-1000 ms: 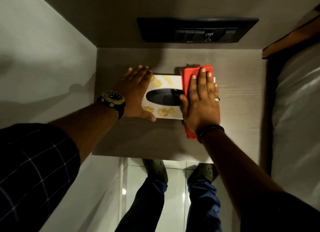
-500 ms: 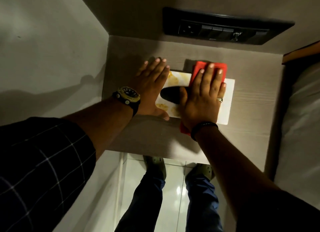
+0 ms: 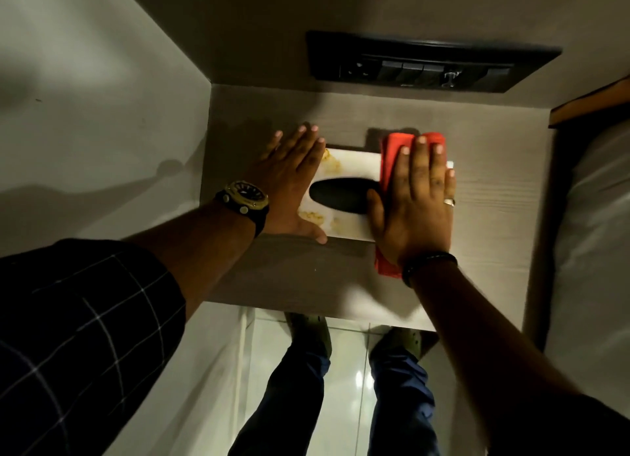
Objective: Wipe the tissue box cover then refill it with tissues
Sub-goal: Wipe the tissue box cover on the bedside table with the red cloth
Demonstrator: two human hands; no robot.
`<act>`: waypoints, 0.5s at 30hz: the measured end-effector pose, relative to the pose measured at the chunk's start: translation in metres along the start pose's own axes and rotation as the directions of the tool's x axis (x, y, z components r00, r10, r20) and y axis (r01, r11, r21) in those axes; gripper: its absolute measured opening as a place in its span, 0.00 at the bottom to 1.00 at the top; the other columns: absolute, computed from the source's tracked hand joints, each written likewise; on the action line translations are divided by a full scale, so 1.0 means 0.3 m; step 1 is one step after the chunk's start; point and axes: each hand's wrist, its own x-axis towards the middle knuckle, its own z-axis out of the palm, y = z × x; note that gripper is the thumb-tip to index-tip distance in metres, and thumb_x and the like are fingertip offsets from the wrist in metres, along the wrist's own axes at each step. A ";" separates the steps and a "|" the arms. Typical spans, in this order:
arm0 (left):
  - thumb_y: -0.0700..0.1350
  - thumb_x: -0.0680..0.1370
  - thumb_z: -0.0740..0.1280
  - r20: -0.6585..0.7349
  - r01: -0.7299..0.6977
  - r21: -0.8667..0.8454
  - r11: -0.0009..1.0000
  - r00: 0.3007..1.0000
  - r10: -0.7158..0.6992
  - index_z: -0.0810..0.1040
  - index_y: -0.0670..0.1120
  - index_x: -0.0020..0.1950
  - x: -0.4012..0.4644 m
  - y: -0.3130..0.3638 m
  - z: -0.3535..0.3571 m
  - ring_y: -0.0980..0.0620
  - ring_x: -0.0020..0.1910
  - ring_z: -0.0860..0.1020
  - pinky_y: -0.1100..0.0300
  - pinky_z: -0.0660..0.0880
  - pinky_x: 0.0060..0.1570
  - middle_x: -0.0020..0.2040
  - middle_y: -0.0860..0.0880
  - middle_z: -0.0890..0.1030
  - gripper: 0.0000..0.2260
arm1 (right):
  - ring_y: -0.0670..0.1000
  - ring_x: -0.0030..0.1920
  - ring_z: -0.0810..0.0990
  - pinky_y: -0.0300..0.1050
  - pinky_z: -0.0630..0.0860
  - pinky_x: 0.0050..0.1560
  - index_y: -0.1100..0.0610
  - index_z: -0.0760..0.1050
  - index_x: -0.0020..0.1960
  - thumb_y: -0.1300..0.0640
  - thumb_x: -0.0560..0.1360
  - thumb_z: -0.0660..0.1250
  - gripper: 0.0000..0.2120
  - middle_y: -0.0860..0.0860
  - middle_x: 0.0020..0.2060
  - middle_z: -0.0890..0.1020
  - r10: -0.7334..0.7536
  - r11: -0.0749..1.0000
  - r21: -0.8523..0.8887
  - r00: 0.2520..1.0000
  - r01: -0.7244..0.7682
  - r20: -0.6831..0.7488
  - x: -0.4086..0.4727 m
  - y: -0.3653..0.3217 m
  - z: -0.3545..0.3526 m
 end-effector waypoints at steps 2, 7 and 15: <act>0.79 0.58 0.63 -0.002 0.001 -0.006 1.000 1.000 -0.001 0.36 0.41 0.77 0.000 -0.001 0.000 0.43 0.78 0.38 0.48 0.34 0.74 0.79 0.41 0.38 0.65 | 0.62 0.78 0.49 0.61 0.47 0.76 0.59 0.51 0.79 0.38 0.79 0.50 0.36 0.60 0.78 0.53 0.049 0.999 -0.020 0.999 -0.049 -0.004 -0.008 0.021 -0.007; 0.79 0.58 0.62 -0.023 -0.007 0.002 1.000 1.000 0.007 0.36 0.41 0.77 -0.001 -0.003 0.005 0.43 0.78 0.38 0.49 0.33 0.73 0.79 0.41 0.38 0.65 | 0.63 0.78 0.47 0.63 0.46 0.76 0.62 0.50 0.79 0.40 0.79 0.49 0.36 0.61 0.78 0.52 0.216 0.976 0.016 0.976 -0.216 -0.030 -0.008 -0.036 -0.007; 0.76 0.63 0.64 -0.050 -0.011 -0.001 1.000 0.999 0.011 0.41 0.41 0.78 0.007 0.001 0.009 0.42 0.78 0.42 0.49 0.36 0.74 0.79 0.40 0.43 0.60 | 0.63 0.78 0.47 0.61 0.43 0.76 0.62 0.50 0.79 0.39 0.78 0.50 0.37 0.60 0.79 0.51 0.135 0.990 0.043 0.991 -0.135 0.012 0.020 -0.211 0.018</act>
